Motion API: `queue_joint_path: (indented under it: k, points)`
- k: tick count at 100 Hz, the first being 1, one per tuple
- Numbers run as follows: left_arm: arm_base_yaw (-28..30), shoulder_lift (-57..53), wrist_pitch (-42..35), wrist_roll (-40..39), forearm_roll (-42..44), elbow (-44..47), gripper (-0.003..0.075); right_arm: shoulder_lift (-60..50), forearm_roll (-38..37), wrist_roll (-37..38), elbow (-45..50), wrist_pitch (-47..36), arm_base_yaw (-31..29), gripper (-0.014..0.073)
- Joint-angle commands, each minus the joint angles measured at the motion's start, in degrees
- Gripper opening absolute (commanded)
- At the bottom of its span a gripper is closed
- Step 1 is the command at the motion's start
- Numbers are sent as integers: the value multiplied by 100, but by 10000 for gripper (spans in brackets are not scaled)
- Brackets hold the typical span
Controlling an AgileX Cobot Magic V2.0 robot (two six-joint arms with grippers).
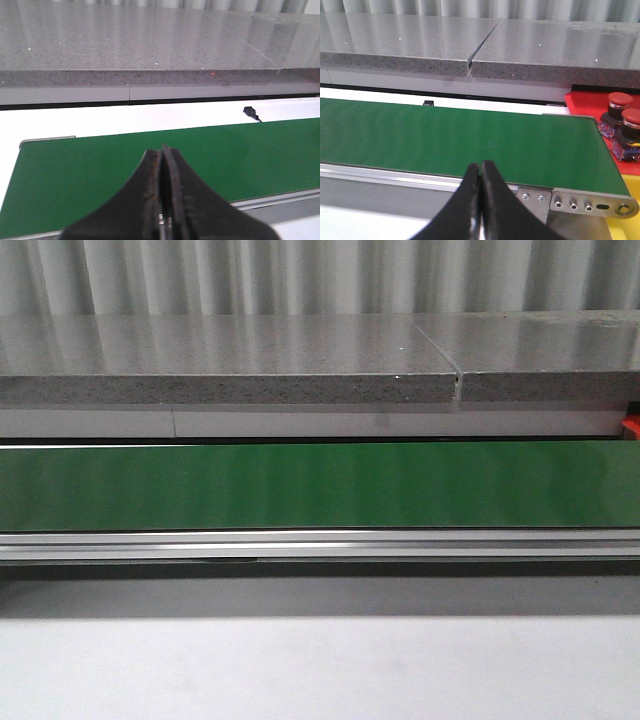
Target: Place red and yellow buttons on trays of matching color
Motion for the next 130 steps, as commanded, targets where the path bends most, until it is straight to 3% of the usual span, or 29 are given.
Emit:
queue_joint_path:
  k: [1,60,89,130]
  points:
    - [-39,51,-395,4,-37,-165,-21,-33,14,-26,-78,-487,-28,-68]
    - [-39,51,-395,4,-37,-165,-21,-33,14,-26,-78,-396,-31,-68]
    - [-39,51,-395,4,-37,-165,-21,-33,14,-26,-78,-350,-813,-68]
    - [-39,51,-395,4,-37,-165,-21,-33,14,-26,-78,-357,-832,-68]
